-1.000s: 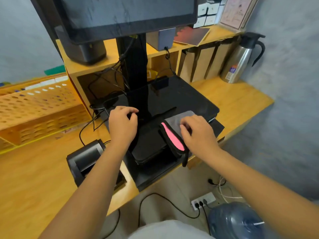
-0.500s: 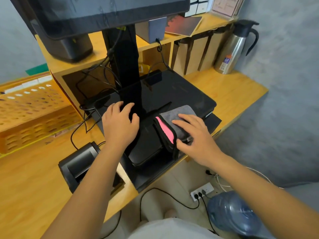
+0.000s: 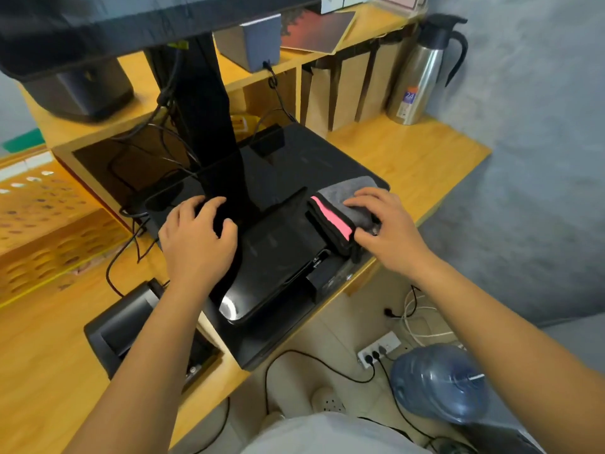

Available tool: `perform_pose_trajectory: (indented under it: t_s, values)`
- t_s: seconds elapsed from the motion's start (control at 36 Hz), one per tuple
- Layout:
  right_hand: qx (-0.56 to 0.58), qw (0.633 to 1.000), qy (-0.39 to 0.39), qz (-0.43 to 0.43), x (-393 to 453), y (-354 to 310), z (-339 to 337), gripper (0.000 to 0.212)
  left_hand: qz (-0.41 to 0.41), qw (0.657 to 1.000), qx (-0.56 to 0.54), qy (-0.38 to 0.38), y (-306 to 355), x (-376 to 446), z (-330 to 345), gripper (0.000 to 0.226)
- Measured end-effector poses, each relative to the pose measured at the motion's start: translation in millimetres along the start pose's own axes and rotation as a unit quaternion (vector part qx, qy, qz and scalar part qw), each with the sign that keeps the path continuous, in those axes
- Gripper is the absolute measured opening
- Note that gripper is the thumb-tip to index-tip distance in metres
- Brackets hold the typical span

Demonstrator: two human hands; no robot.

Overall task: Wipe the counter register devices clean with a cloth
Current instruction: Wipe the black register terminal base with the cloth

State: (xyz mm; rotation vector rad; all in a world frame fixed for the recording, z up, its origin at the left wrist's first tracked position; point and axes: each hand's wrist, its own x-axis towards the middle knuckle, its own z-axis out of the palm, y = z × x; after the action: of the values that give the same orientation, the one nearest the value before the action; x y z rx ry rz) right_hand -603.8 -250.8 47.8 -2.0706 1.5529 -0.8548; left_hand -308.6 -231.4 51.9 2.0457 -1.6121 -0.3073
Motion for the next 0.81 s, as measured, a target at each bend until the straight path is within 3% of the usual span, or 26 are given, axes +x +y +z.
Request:
perform_pose_trajectory:
  t_s: [0.31, 0.58, 0.72, 0.81]
  values:
    - [-0.021, 0.997, 0.077, -0.022, 20.1, 39.3, -9.7, 0.04, -0.006, 1.0, -0.002, -0.003, -0.8, 1.0, -1.5, 0.042]
    - [-0.002, 0.997, 0.08, -0.003, 30.6, 55.9, -17.2, 0.045, -0.008, 1.0, -0.011, 0.007, -3.7, 2.1, 0.7, 0.041]
    - [0.059, 0.981, 0.121, 0.137, 32.1, 63.7, -22.4, 0.033, -0.009, 1.0, -0.019, 0.001, -3.9, 1.5, -0.5, 0.041]
    - [0.132, 0.946, 0.18, 0.233, 31.7, 63.1, -27.2, 0.032, -0.011, 1.0, -0.028, 0.001, -2.8, 0.7, -1.4, 0.04]
